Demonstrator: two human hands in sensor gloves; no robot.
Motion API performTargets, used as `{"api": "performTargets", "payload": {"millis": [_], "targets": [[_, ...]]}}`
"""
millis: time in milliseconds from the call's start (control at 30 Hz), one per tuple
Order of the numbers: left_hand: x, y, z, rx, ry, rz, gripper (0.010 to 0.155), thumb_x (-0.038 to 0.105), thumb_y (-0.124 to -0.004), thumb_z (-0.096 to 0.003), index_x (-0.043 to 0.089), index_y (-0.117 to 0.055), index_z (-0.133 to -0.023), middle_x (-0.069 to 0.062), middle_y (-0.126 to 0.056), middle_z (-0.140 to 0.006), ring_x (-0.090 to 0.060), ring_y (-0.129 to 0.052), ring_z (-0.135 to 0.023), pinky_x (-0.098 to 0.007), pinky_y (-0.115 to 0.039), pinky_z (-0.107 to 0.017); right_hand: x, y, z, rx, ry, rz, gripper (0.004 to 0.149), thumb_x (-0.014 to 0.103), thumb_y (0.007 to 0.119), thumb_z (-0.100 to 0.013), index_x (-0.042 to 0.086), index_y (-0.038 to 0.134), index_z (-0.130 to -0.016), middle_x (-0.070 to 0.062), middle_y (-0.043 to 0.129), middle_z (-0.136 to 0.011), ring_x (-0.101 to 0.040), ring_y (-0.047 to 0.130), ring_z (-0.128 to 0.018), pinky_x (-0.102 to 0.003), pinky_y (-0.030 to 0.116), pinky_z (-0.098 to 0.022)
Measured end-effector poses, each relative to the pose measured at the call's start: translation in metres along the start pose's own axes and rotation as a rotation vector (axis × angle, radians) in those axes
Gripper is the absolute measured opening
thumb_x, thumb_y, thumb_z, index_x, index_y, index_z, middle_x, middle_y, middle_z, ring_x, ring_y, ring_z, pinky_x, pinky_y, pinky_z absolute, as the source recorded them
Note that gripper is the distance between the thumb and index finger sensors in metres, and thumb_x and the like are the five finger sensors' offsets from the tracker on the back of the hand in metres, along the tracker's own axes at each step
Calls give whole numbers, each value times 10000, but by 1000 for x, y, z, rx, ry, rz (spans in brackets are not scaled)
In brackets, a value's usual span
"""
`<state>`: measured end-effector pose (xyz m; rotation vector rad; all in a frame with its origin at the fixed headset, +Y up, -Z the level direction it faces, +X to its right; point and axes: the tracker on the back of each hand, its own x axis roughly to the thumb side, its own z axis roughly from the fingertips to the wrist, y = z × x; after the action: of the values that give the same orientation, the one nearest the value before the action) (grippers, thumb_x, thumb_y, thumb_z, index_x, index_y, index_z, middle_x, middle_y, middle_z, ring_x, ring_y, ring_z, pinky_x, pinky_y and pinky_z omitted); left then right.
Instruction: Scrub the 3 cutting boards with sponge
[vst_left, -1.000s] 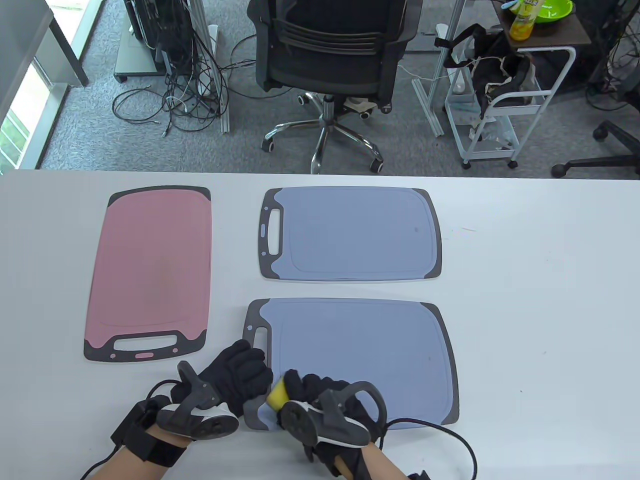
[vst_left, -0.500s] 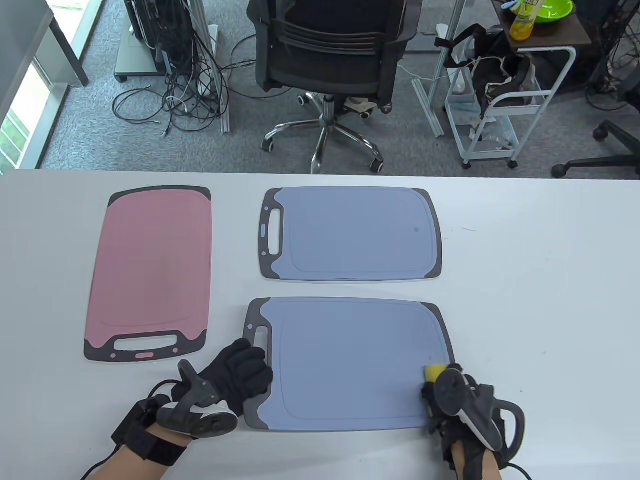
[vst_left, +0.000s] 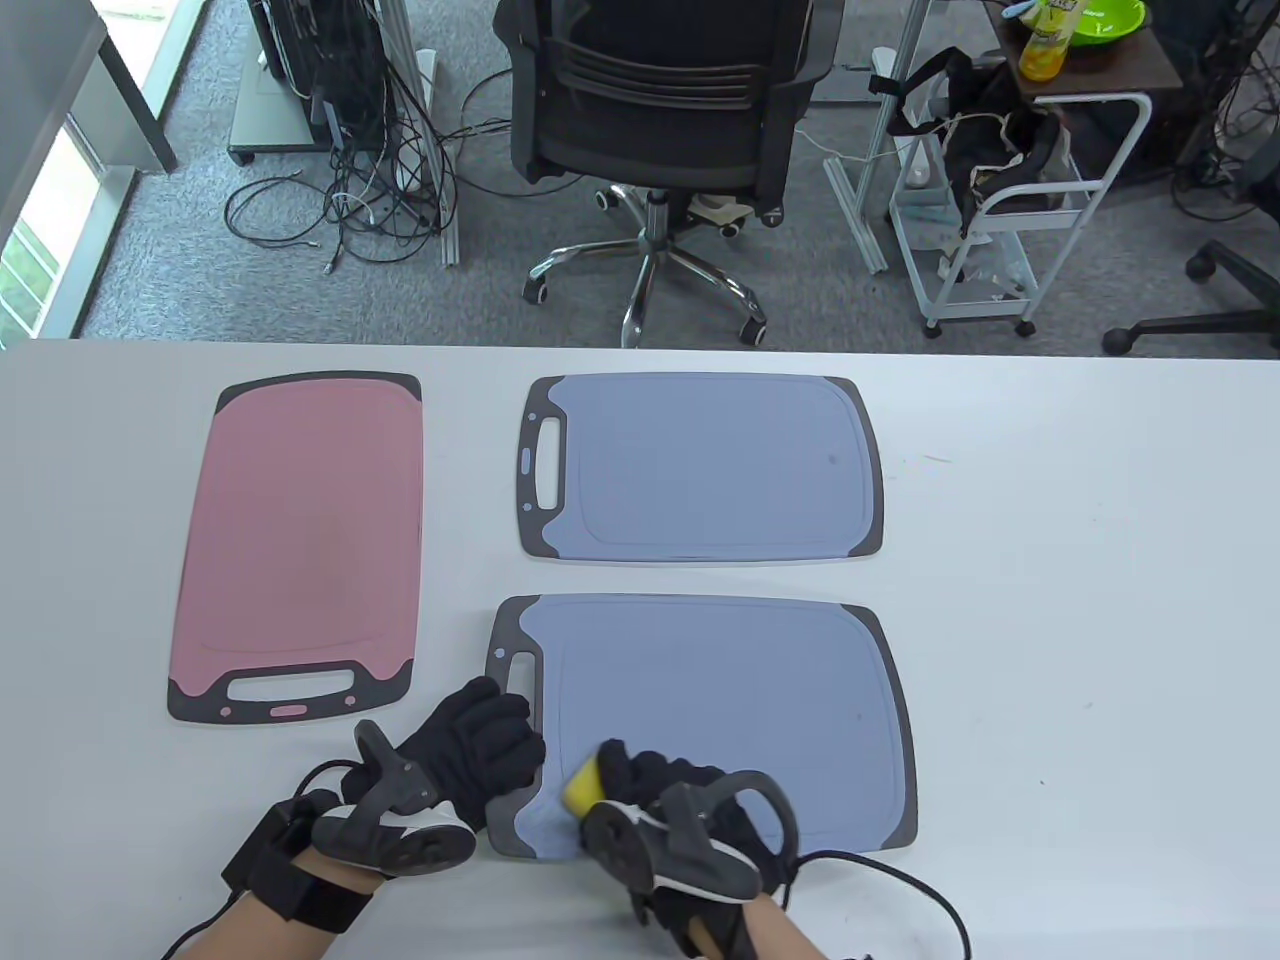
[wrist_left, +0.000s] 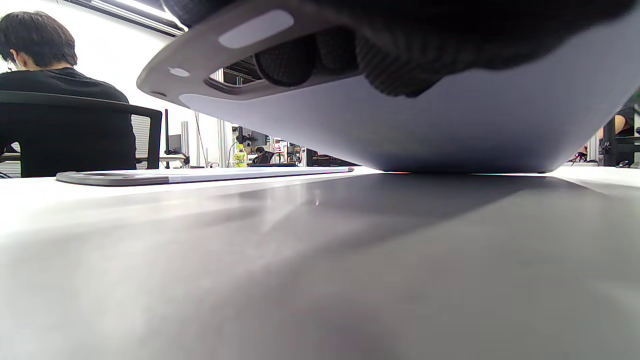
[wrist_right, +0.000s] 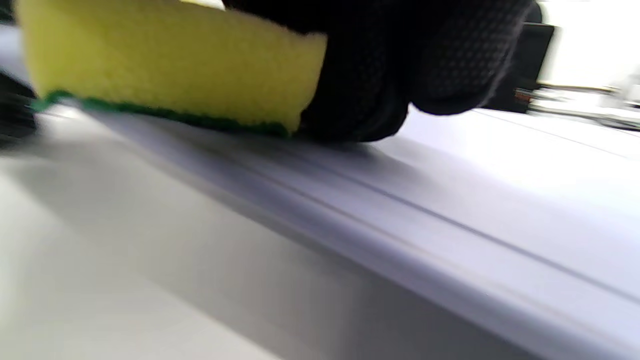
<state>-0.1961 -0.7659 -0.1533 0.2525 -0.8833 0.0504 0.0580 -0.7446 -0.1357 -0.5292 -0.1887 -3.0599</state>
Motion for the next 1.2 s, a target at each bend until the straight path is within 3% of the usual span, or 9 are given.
{"api": "performTargets", "payload": {"millis": [133,267,400,500,633,767,933,1067,1200], "targets": [[0,0,0,0,0,-4,436,404,-847,-595,321,-605,-948,86,-736,-951,-216,-746,-1018,-546,-570,-797,-121,30,39,17,417,-123,725,564,700,-477,103,633,-1032,-106,815,-782,-239,912,-543,-458,789,-464],[0,0,0,0,3,2,438,406,-842,-596,322,-599,-950,87,-730,-952,-215,-740,-1021,-548,-564,-798,-173,42,61,58,640,-185,725,554,706,-486,76,636,-1026,-124,827,-777,-252,919,-532,-462,790,-451],[0,0,0,0,4,2,438,402,-843,-596,320,-599,-950,84,-731,-952,-216,-739,-1022,-549,-564,-798,-138,31,40,42,442,-82,731,562,686,-489,58,634,-1016,-116,827,-766,-227,923,-527,-440,803,-451],[0,0,0,1,3,-1,436,402,-844,-595,320,-603,-949,86,-733,-951,-217,-743,-1020,-549,-567,-796,-60,15,14,-18,179,-180,732,560,715,-479,65,650,-1015,-129,821,-757,-239,909,-519,-455,789,-451],[0,0,0,0,1,-1,434,404,-847,-595,321,-607,-947,85,-738,-949,-216,-747,-1018,-549,-570,-796,54,-8,-2,-40,-186,-45,737,592,678,-484,105,618,-1035,-94,804,-783,-207,904,-545,-431,794,-474],[0,0,0,-1,4,-4,436,404,-850,-592,320,-611,-946,88,-741,-948,-214,-752,-1016,-547,-575,-795,81,-11,-3,-83,-254,6,733,599,665,-479,118,626,-1030,-76,811,-779,-194,909,-543,-425,800,-474],[1,0,0,-4,6,-7,435,408,-849,-591,325,-609,-945,91,-741,-947,-210,-752,-1017,-543,-576,-795,-3,6,11,-39,3,-31,729,591,669,-477,125,624,-1036,-77,809,-785,-204,908,-545,-436,796,-471],[1,0,-1,-14,18,-8,440,405,-844,-592,321,-601,-949,89,-732,-952,-210,-741,-1024,-543,-568,-797,-127,33,45,22,459,-112,727,570,689,-480,102,630,-1033,-101,813,-778,-231,910,-540,-454,790,-463],[2,0,-3,-27,22,-23,437,400,-835,-598,318,-591,-952,86,-726,-953,-213,-736,-1026,-547,-565,-796,-176,43,63,79,658,-167,724,554,697,-488,69,639,-1023,-124,830,-770,-250,920,-530,-461,790,-454]]}}
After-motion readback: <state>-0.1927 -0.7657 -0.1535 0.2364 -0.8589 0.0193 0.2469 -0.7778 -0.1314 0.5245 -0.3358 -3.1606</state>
